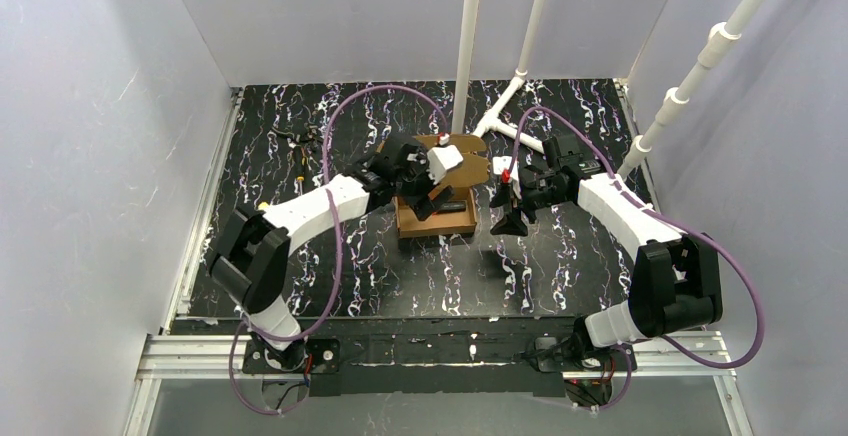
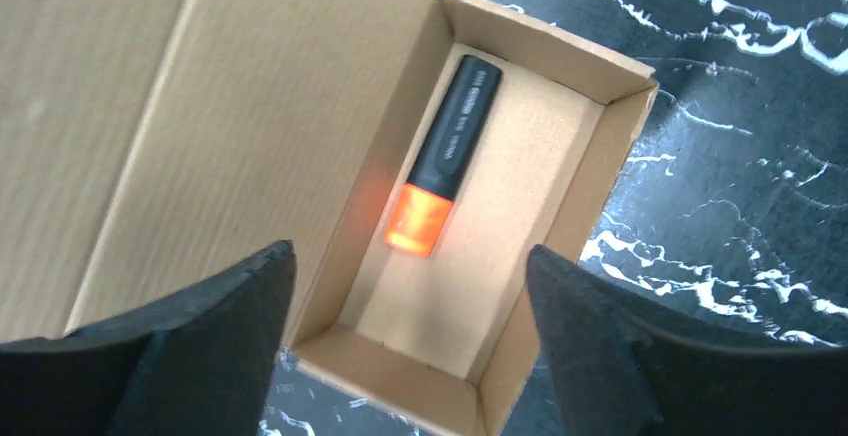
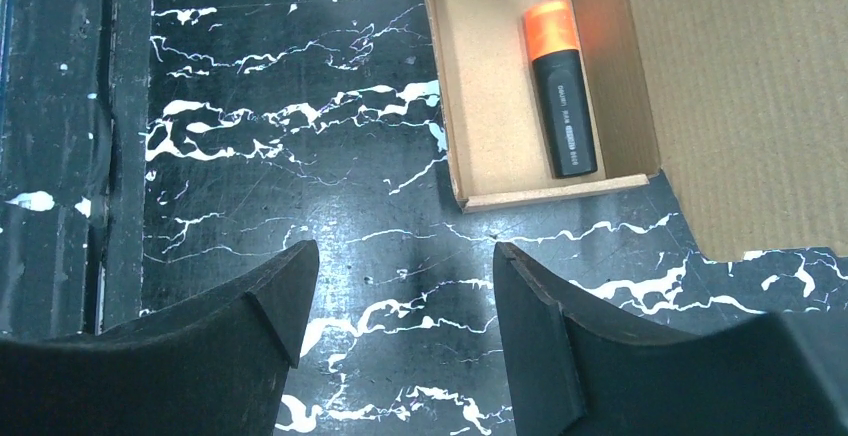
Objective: Fold the paper box
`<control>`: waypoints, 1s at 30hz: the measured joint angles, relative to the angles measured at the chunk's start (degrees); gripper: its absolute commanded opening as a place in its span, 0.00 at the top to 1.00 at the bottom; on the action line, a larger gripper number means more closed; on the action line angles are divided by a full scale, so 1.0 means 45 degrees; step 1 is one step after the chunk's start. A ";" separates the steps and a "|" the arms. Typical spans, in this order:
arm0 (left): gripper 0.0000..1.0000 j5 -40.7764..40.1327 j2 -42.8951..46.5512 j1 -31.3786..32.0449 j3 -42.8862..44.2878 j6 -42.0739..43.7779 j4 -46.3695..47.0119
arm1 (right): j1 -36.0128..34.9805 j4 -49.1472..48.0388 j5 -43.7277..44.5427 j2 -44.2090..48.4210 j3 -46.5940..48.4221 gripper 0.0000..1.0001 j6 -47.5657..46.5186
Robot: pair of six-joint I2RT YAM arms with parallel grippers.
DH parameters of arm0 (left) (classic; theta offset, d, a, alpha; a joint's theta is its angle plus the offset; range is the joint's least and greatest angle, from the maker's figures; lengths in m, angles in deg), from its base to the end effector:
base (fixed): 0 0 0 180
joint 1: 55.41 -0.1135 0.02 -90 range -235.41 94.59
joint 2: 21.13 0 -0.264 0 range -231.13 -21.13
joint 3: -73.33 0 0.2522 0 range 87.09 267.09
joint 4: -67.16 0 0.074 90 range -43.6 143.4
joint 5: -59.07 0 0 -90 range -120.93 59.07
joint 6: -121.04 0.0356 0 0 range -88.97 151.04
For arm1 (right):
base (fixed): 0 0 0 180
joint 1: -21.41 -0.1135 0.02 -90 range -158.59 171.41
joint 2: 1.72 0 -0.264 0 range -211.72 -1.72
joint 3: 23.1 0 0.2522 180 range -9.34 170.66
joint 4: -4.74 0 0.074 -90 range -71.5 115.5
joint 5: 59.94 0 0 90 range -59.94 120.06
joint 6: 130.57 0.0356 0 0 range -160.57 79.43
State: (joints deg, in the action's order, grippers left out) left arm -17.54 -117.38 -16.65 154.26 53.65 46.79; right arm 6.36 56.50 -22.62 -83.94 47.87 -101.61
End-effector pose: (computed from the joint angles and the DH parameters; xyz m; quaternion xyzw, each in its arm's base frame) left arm 0.2913 -0.2445 0.2459 0.4967 0.7328 -0.1664 0.4342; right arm 0.2582 0.0987 0.2407 -0.6186 0.6225 0.3155 0.3611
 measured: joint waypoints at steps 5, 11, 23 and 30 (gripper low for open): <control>0.02 -0.0602 0.2433 -0.0588 -0.0821 -0.2113 -0.0287 | 0.0010 0.0272 -0.0034 0.0000 0.0000 0.27 -0.0180; 0.02 0.0049 0.6800 -0.4415 -0.3434 -0.6664 -0.0170 | 0.0010 0.0447 -0.0073 0.0000 0.0000 0.27 -0.0248; 0.09 -0.2123 0.5984 -0.9666 -0.5532 -1.2293 -0.3235 | 0.0010 0.0476 -0.0092 0.0000 0.0000 0.26 -0.0083; 0.23 -0.5139 0.4138 -0.9753 -0.3599 -1.3051 -0.5085 | 0.0010 0.0437 -0.0097 0.0000 0.0000 0.26 -0.0034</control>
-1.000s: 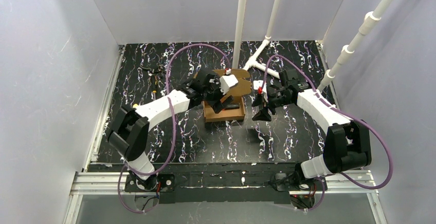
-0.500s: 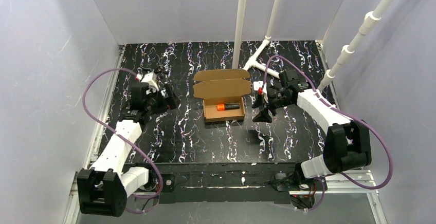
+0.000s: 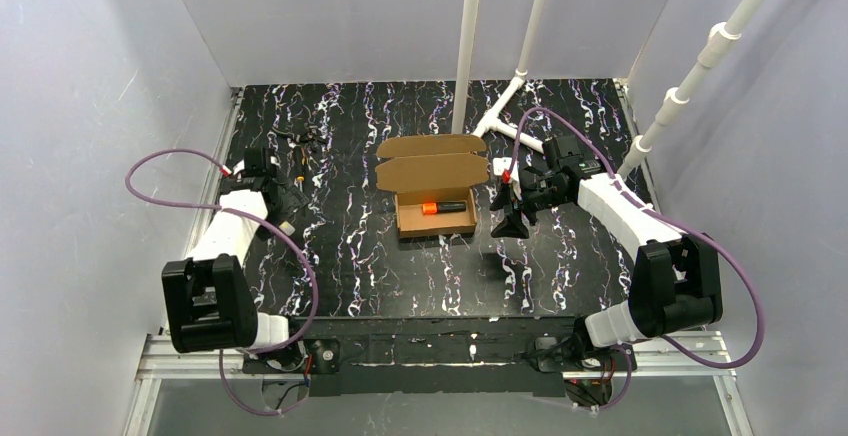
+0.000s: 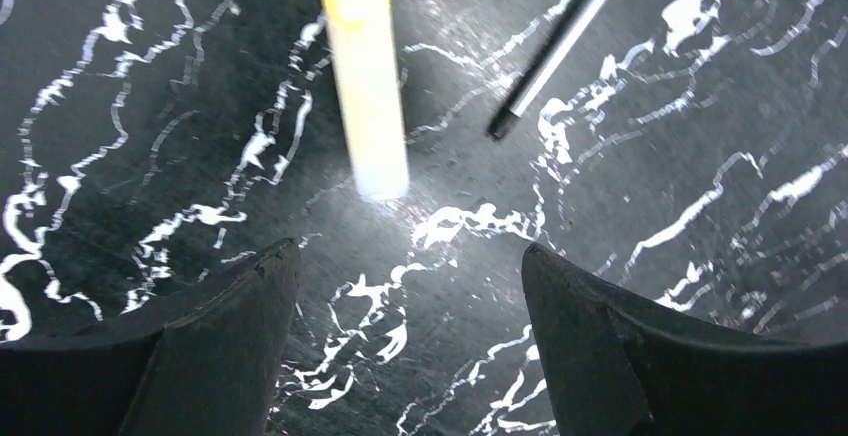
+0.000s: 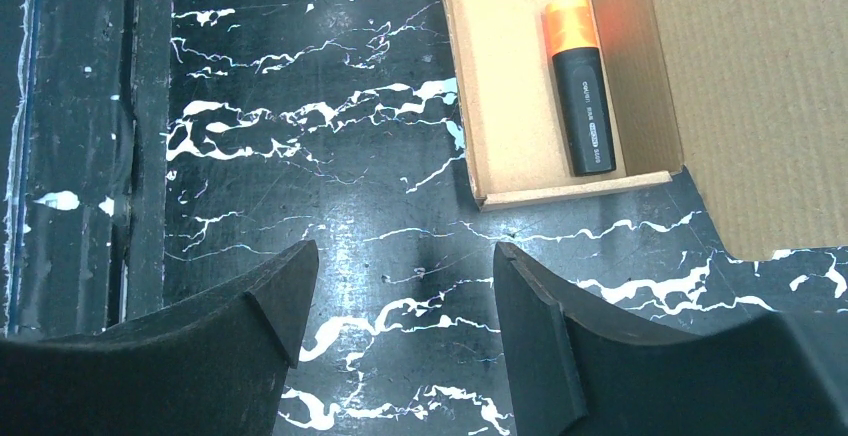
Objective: Fold the paper box
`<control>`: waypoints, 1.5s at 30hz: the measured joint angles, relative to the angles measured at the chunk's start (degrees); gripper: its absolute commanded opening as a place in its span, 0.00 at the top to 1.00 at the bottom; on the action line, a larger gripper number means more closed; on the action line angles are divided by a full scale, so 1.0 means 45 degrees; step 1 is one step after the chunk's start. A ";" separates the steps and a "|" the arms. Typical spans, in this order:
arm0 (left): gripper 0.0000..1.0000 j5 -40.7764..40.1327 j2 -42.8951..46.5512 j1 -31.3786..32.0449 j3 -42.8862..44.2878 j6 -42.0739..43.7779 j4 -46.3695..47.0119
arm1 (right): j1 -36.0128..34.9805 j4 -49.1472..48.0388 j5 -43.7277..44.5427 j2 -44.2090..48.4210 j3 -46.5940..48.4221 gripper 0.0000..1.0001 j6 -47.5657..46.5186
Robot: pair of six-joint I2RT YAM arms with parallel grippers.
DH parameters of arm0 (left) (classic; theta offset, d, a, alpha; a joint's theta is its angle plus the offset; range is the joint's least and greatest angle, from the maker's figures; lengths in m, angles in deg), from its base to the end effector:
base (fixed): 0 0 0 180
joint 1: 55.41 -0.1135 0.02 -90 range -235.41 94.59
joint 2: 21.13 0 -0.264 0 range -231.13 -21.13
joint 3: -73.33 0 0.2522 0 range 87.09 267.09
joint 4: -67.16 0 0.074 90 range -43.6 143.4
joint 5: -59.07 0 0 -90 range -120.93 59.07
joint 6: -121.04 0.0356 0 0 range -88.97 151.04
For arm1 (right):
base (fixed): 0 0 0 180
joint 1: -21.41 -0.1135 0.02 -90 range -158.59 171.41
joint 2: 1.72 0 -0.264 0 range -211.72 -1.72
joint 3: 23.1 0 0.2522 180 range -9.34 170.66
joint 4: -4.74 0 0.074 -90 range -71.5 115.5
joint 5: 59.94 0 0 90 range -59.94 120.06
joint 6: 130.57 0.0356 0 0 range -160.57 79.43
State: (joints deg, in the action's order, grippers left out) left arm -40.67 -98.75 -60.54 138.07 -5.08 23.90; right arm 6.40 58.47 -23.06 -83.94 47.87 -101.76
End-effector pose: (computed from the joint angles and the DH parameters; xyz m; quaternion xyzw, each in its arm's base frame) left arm 0.2684 0.0301 0.2246 -0.3589 0.8834 0.0007 0.3013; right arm 0.2553 0.0979 0.2395 -0.6150 0.6274 0.3256 0.3494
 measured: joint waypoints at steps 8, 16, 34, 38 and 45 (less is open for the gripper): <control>0.37 -0.1190 -0.1953 -0.0408 0.1462 0.0136 -0.0160 | 0.0000 -0.0010 -0.0005 0.0000 0.0000 0.26 0.0087; 0.39 -0.0627 -0.3395 -0.1287 0.1719 0.0257 0.0136 | -0.0005 -0.0010 0.0000 0.0000 0.0000 0.25 0.0131; 1.00 0.0797 -0.4401 -0.2171 0.1928 -0.0117 0.0146 | -0.0005 -0.0010 -0.0049 0.0005 0.0000 0.25 0.0131; 1.00 0.1311 -0.3925 -0.2147 0.1695 0.0209 0.0257 | -0.0005 -0.0010 -0.0053 0.0024 0.0000 0.25 0.0126; 0.99 0.7621 0.0942 -0.1807 -0.0874 0.2555 0.2827 | -0.0005 -0.0005 -0.0053 0.0024 0.0000 0.25 0.0121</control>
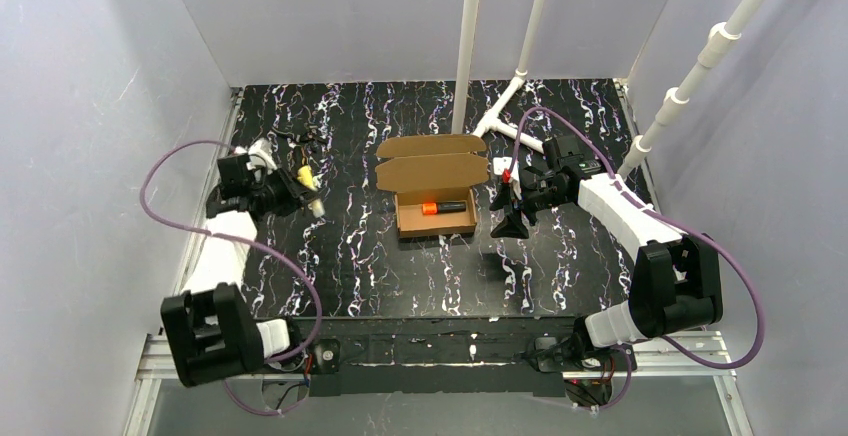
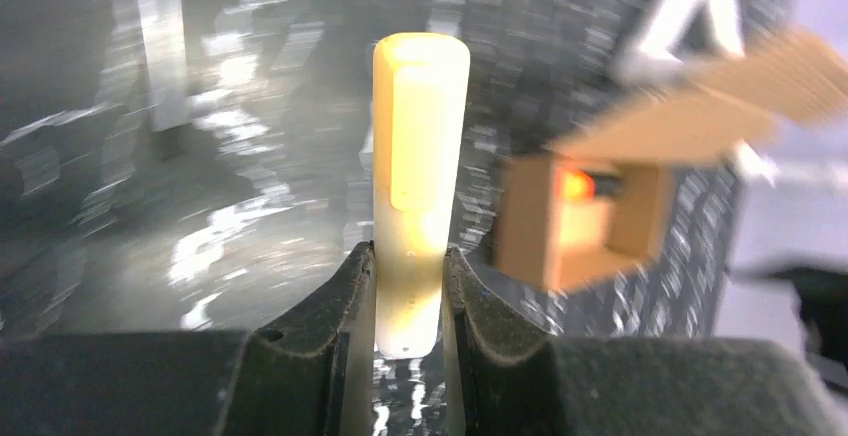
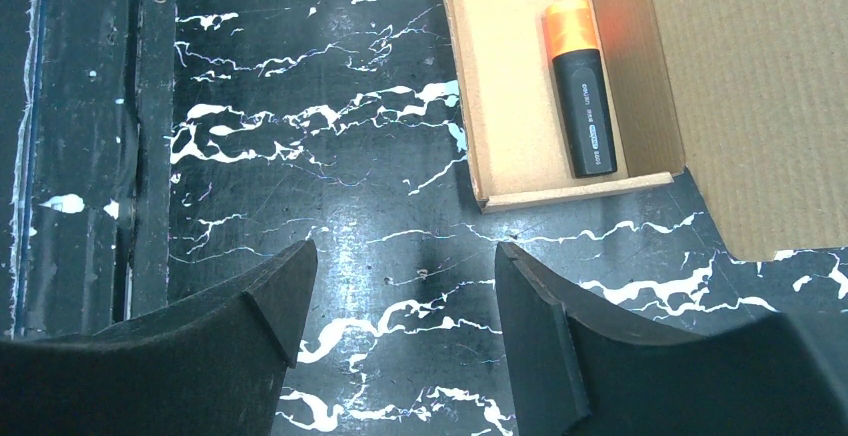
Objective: Fold the paper box
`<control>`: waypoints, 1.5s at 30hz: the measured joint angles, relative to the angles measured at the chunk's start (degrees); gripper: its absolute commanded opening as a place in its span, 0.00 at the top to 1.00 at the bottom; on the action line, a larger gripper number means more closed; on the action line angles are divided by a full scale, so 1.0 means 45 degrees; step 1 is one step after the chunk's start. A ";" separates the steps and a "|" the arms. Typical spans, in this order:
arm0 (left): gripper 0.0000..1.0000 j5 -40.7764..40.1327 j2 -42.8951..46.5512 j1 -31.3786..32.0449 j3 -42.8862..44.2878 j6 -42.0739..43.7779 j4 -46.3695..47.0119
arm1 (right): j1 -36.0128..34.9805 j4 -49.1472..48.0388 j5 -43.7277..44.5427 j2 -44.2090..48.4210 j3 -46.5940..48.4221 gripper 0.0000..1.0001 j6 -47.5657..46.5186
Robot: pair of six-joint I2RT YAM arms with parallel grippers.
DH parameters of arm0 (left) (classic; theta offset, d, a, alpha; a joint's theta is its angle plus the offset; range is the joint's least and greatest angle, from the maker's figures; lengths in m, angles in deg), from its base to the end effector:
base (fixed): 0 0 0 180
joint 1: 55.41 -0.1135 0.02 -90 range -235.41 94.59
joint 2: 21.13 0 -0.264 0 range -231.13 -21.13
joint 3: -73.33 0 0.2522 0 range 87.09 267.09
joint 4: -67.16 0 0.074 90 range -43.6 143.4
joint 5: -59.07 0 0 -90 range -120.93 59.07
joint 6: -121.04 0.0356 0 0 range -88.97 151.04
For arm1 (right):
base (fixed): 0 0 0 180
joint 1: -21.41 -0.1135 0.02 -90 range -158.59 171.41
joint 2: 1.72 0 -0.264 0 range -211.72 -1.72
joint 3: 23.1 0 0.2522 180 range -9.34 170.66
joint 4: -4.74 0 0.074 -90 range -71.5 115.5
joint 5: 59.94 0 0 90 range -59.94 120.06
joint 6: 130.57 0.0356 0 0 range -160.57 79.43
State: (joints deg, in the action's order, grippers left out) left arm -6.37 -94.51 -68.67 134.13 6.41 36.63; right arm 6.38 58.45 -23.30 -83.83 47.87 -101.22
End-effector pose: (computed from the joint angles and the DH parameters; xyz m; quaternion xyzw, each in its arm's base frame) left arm 0.2645 0.0471 0.2388 -0.2110 0.8754 -0.2327 0.3675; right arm 0.2550 0.0980 0.2401 -0.6122 0.6287 0.3285 0.3492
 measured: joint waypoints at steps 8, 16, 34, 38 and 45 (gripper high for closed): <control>1.00 0.4522 0.1243 0.5513 -0.0709 0.2749 0.3070 | 0.0000 0.0000 0.0005 0.0000 0.0000 0.25 -0.0005; 0.99 0.2506 -0.0452 0.9282 0.1355 0.6110 0.2361 | 0.0005 -0.0005 0.0015 0.0000 0.0000 0.25 -0.0010; 0.48 -0.2118 -0.4308 1.1400 0.3944 0.9622 0.1005 | 0.0010 -0.0005 0.0121 -0.0034 0.0000 0.25 -0.0155; 0.26 -0.2730 -0.3497 1.1390 0.3322 0.9165 0.1627 | 0.0015 -0.0005 0.0165 -0.0117 0.0000 0.25 -0.0189; 0.02 -0.3118 0.0923 0.9500 0.0277 0.5639 0.3070 | 0.0019 -0.1588 0.0962 -0.0170 -0.0423 0.29 0.1316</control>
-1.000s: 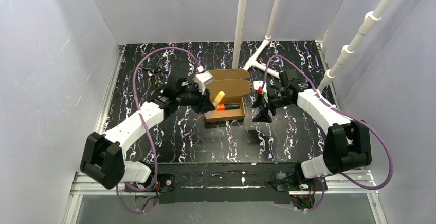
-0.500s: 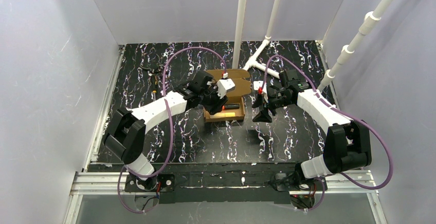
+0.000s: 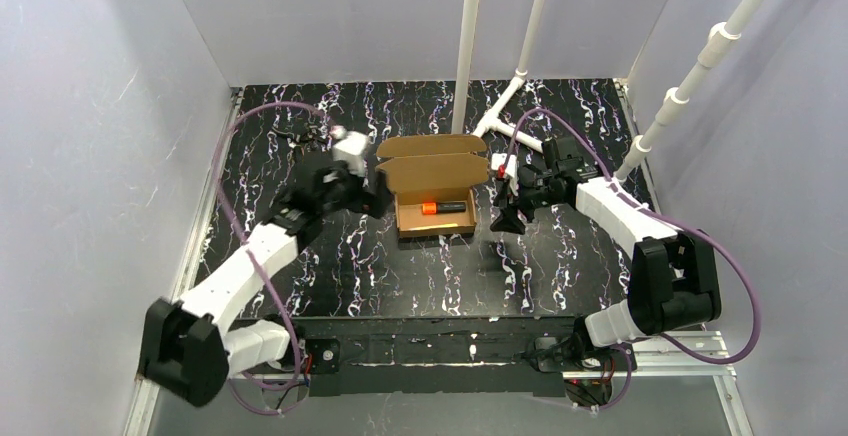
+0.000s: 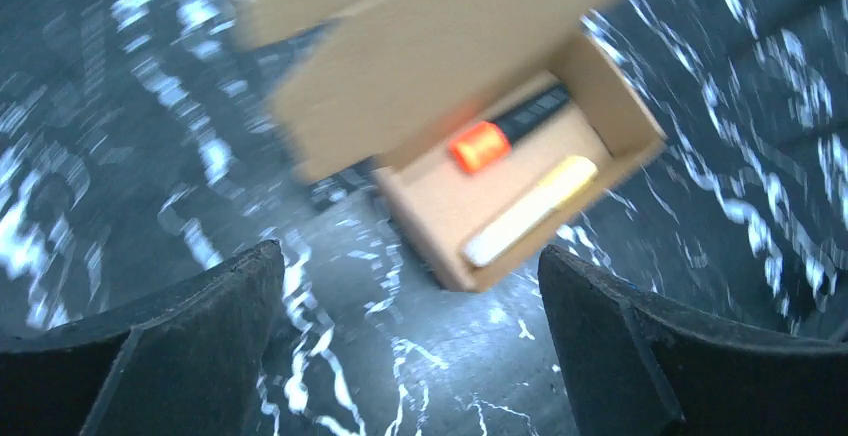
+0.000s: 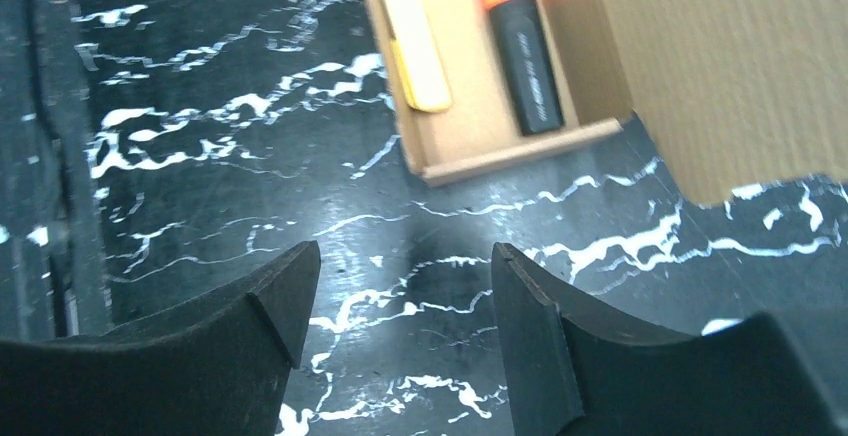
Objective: Fold the paper box
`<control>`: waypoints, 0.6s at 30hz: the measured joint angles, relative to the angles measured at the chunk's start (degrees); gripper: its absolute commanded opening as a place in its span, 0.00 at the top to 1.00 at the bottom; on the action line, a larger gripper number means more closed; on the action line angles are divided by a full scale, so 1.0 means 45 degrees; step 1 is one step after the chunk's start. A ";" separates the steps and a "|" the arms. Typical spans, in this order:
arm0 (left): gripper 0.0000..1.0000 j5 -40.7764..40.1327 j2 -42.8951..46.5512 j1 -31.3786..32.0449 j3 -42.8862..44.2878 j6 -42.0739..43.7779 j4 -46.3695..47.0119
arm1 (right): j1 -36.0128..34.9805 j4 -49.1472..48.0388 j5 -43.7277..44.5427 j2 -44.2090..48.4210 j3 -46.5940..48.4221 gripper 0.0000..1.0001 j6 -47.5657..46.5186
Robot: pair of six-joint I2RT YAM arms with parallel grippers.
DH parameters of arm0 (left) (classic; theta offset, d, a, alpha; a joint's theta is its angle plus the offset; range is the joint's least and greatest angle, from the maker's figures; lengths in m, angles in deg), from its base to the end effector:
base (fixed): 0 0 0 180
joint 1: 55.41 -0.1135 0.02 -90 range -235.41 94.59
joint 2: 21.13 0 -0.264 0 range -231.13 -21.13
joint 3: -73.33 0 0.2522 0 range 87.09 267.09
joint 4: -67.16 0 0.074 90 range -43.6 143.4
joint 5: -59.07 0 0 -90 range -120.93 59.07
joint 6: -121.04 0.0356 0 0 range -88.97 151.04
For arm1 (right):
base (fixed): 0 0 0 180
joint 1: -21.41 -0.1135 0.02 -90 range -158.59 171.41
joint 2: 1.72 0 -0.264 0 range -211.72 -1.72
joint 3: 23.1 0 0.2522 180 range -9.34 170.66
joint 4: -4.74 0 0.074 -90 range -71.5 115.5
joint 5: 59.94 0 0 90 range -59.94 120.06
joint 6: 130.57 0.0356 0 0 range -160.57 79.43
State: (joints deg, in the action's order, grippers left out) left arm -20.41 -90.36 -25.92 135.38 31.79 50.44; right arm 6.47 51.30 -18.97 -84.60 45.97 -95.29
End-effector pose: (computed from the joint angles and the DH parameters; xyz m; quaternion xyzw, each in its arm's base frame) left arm 0.2373 -0.1417 0.2847 0.2660 0.7927 -0.2092 0.5070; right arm 0.2639 0.0982 0.2307 -0.5895 0.6614 0.2981 0.3552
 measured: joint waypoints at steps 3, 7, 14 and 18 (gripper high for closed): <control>0.02 0.0345 0.1656 -0.2312 -0.1695 -0.2506 0.1229 | 0.0000 -0.1860 0.0840 0.0005 -0.0554 0.28 0.1661; 0.02 0.1205 0.1923 -0.4260 -0.3162 -0.5853 0.2395 | 0.0010 -0.5017 0.2108 -0.0185 -0.0534 0.31 0.4391; 0.04 0.3007 -0.0257 -0.5037 -0.3104 -0.7587 0.4571 | 0.0117 -0.7499 0.2424 -0.2050 0.0670 0.32 0.7193; 0.10 0.3589 -0.2021 -0.5090 -0.2608 -0.7902 0.5425 | 0.0325 -0.8335 0.2385 -0.2511 0.0670 0.36 0.8446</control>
State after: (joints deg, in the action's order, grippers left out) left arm -4.25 -99.45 -48.82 123.64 -3.77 74.85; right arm 7.93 13.79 -8.24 -95.90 48.99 -57.28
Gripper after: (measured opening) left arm 0.932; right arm 0.672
